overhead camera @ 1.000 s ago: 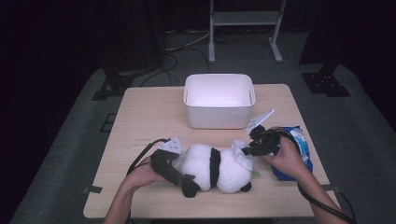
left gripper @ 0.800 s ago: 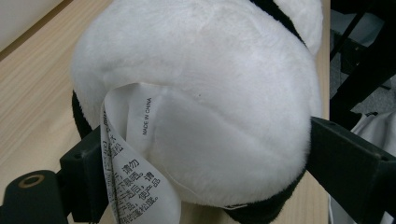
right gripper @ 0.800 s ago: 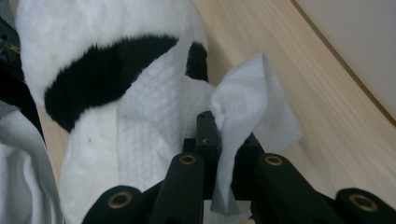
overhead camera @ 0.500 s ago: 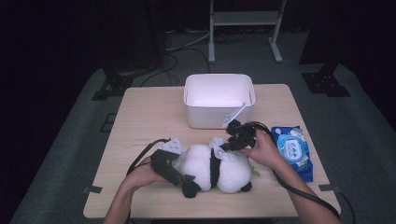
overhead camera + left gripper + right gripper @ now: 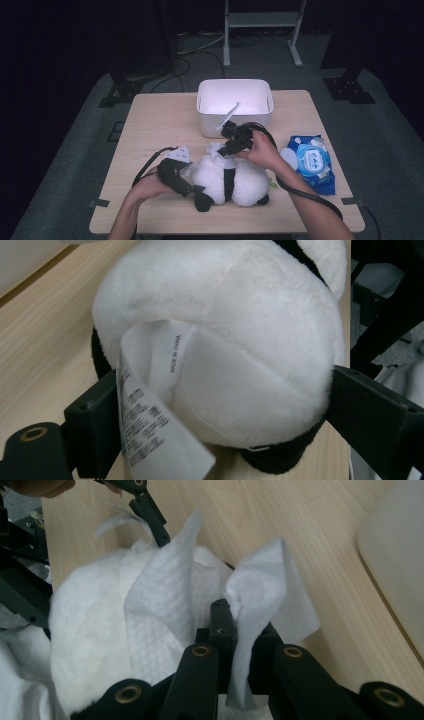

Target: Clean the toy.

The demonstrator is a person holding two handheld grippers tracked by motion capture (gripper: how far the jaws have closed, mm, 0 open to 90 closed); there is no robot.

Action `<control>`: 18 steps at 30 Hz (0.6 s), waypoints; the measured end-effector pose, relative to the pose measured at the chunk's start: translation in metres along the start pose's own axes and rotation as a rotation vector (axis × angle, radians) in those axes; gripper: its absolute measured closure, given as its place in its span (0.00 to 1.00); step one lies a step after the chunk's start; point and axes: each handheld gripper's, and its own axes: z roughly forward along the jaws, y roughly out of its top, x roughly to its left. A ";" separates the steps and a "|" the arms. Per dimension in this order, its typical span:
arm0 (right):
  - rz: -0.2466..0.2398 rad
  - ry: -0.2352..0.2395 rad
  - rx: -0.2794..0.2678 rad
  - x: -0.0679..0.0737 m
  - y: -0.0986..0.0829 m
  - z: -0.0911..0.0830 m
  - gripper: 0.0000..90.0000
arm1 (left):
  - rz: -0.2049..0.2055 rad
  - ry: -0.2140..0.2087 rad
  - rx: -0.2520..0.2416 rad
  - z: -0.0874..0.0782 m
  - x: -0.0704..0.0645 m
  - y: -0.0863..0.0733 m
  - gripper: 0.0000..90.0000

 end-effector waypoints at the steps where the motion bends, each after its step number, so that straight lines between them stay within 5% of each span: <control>1: -0.010 0.001 0.002 -0.001 0.003 0.002 0.94 | -0.002 0.005 -0.005 -0.002 0.001 -0.001 0.10; 18: -0.050 0.023 0.013 0.004 0.035 0.023 0.94 | -0.038 0.070 -0.079 -0.038 0.010 -0.010 0.10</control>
